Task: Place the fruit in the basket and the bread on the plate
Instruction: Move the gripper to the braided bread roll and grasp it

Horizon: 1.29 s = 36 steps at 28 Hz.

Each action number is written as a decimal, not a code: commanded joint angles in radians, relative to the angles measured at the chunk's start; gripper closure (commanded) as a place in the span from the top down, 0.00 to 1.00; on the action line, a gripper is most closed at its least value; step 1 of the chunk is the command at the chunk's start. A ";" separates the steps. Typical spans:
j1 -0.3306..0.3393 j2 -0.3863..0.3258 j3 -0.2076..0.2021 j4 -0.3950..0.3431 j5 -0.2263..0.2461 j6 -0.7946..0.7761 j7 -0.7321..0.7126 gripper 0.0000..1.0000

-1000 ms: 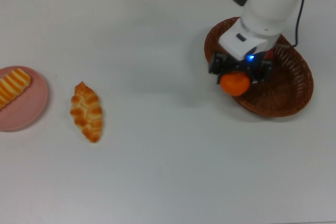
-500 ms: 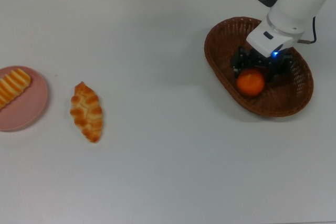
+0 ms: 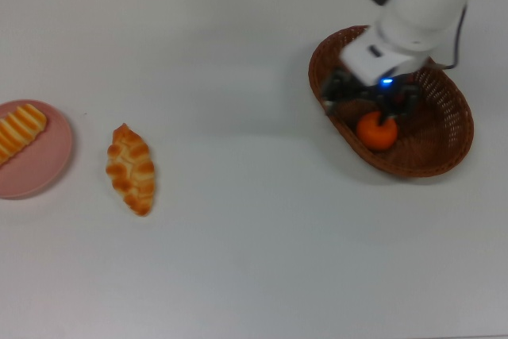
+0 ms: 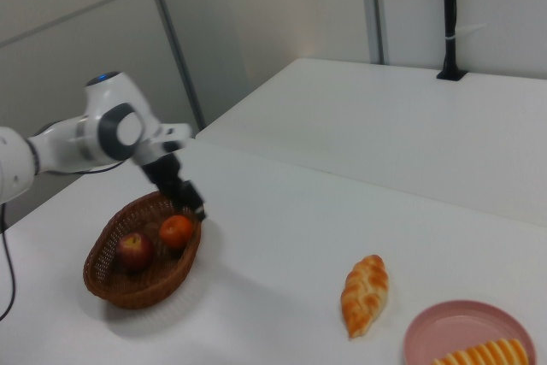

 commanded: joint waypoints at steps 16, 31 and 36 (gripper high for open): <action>-0.250 -0.041 -0.227 -0.076 0.039 -0.037 -1.021 1.00; -0.250 0.080 -0.290 -0.159 0.195 0.262 -0.963 1.00; -0.256 0.099 -0.290 -0.158 0.224 0.296 -0.919 1.00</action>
